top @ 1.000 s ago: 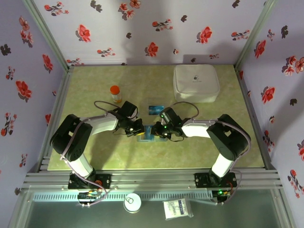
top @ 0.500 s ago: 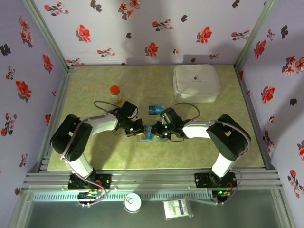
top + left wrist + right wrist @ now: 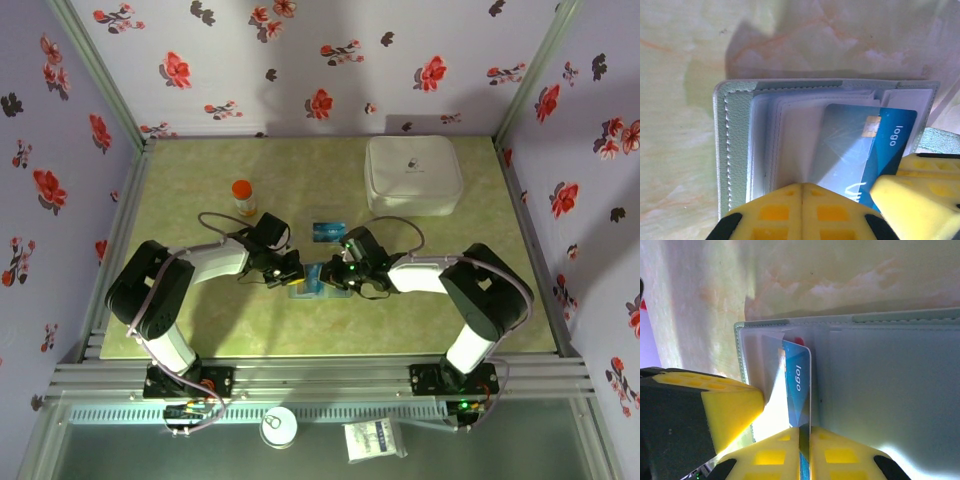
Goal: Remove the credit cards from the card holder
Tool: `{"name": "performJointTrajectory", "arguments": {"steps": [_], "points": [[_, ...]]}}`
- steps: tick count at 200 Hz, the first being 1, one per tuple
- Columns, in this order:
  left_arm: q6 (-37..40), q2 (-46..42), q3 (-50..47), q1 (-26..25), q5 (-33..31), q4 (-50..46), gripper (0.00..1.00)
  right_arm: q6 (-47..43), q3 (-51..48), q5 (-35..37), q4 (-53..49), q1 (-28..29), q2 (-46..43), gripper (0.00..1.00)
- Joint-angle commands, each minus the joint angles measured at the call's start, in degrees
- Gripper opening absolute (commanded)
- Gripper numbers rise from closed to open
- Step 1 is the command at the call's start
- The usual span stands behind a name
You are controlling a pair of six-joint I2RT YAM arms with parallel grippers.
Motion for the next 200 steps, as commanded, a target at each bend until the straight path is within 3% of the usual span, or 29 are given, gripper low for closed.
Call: {"name": "performJointTrajectory", "arguments": {"steps": [1,132,163,200], "points": [[1.4,1.3,0.5,-0.3,-1.1,-2.8,0.00,-1.2,-1.2,1.3,-3.2,-1.0,-2.5,0.11],[1.4,-0.2,1.7,-0.2,-0.2,-2.0,0.00,-15.2,4.3,6.7,-23.7,-3.1,-12.0,0.07],[1.4,-1.1,2.5,-0.1,0.2,-1.8,0.00,-22.8,8.3,8.7,-30.5,-3.3,-13.0,0.06],[1.5,-1.9,3.1,0.2,0.2,-1.9,0.06,-37.7,14.3,11.6,-41.1,-3.3,-13.1,0.06]]}}
